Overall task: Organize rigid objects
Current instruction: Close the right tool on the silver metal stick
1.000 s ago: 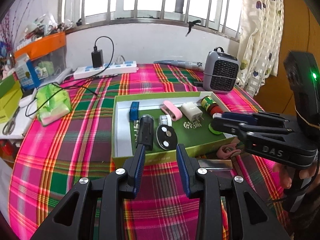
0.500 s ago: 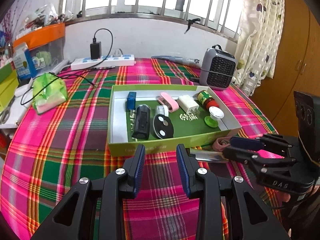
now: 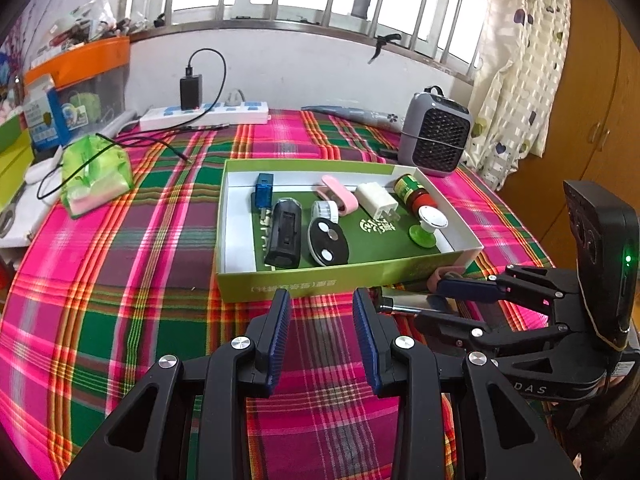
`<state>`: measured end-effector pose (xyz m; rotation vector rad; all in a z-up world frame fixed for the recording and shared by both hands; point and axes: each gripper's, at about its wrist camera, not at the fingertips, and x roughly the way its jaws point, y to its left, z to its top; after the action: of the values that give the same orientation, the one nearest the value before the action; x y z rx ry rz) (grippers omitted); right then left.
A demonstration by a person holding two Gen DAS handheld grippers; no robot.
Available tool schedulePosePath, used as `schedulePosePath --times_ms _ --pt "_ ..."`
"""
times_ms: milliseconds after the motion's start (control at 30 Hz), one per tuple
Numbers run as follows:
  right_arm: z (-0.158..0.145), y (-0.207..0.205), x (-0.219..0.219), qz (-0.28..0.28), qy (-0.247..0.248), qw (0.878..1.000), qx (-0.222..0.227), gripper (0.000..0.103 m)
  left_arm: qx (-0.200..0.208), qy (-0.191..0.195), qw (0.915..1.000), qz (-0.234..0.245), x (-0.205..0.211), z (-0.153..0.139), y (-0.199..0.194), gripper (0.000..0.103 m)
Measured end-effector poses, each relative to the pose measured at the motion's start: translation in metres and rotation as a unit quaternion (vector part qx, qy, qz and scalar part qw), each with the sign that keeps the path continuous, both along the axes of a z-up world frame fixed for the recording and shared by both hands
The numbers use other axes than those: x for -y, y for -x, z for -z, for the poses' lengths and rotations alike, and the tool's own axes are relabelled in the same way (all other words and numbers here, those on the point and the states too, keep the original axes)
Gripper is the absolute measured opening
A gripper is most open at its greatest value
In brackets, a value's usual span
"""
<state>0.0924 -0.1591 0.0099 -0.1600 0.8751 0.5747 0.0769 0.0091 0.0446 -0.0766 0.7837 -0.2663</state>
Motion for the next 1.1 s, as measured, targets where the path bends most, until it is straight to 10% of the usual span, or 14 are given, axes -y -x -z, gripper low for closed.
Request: schedulePosePath --times_ms 900,1100 --pt "0.008 -0.001 -0.031 -0.008 0.041 0.999 -0.007 0.043 -0.005 0.012 0.9999 -0.005 -0.011 0.002 0.001 0.031" --pt "0.008 0.002 -0.031 0.001 0.051 0.999 0.005 0.027 -0.006 0.014 0.9999 -0.003 -0.011 0.003 0.002 0.031"
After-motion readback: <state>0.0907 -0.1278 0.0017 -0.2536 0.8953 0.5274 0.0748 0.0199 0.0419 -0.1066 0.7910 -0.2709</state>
